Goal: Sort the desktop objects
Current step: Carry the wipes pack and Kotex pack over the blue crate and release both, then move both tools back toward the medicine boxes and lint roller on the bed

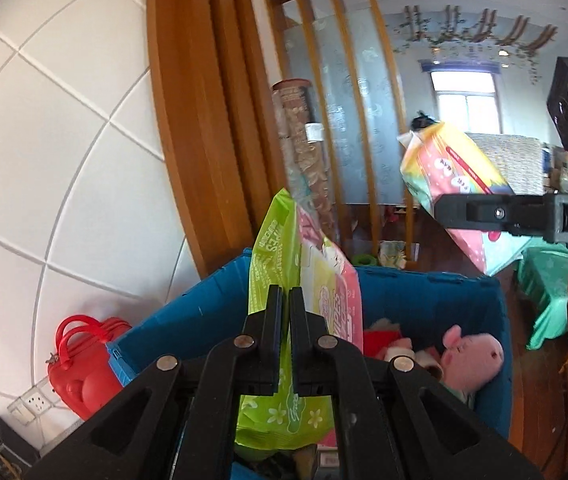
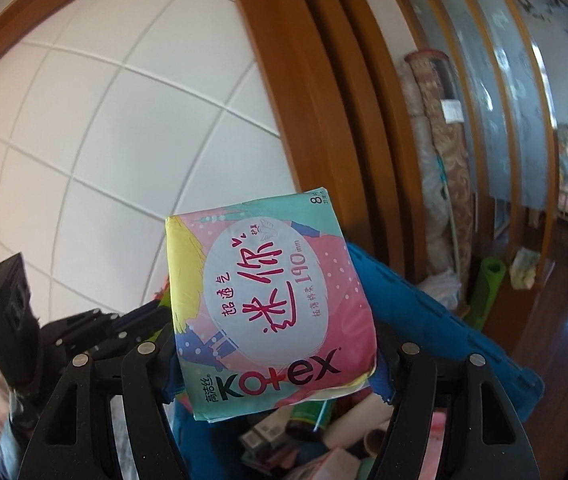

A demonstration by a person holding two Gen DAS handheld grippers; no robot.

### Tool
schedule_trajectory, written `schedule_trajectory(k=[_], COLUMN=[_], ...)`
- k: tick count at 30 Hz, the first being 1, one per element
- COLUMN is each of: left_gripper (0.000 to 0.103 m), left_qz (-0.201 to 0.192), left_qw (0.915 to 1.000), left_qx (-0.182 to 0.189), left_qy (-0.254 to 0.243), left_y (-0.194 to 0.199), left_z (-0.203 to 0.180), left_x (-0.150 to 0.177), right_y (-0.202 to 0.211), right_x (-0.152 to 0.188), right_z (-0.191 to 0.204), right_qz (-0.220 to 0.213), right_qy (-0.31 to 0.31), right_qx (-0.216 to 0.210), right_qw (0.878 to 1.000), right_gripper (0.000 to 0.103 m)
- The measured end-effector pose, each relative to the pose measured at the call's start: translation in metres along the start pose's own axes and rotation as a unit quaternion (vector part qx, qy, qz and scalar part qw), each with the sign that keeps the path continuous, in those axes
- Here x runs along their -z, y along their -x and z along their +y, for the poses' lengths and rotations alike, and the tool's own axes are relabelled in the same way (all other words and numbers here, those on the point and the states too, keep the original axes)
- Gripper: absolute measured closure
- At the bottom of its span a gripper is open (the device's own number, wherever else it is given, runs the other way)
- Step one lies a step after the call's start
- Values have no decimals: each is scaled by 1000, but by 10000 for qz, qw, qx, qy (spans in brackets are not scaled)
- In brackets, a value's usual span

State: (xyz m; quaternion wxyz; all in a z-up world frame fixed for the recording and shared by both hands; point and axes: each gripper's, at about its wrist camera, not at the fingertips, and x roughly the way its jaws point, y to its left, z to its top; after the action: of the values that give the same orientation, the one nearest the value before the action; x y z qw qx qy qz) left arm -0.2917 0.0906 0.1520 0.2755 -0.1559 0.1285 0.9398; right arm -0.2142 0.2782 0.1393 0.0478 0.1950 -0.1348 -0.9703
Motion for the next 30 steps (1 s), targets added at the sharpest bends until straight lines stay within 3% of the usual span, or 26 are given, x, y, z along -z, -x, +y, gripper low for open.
schedule_trajectory(k=[3,5,7,9,11,20,22,24,30], left_gripper=[98,94,82,53,37,37,34,22,22], left_qz=[94,172,234,237,167,80,60,41,45], left_qw=[9992,9970,9937,9899,9869,9764,9759,9740,9698], left_qx=[-292,-650,-1005,-1310,-1528,-2129,-2152,-2229,-2388], left_qy=[269,378,446,495,492,355,369,411,503], left_y=[-14,-18,-22,-19,-15,9,15,18,32], left_z=[-1,0,0,0,-1,-5,-4,-2,9], left_x=[-3,-1,2,6,8,16,20,24,39], right_y=[-13,-15,-12,-7,-4,22,26,28,26], right_x=[-5,-5,-4,-4,-4,17,23,28,37], right_z=[-27,-38,-45,-49,-52,-32,-30,-26,-12], right_qz=[213,242,153,39,86,141,181,213,319], right_qy=[-288,-432,-431,-428,-458,-481,-535,-589,-592], right_qx=[130,-57,-93,-19,-172,-523,-600,-663,-750], right_qw=[9993,9988,9989,9991,9988,9974,9966,9958,9949], right_gripper=[19,15,3,2,2,2,2,2,2])
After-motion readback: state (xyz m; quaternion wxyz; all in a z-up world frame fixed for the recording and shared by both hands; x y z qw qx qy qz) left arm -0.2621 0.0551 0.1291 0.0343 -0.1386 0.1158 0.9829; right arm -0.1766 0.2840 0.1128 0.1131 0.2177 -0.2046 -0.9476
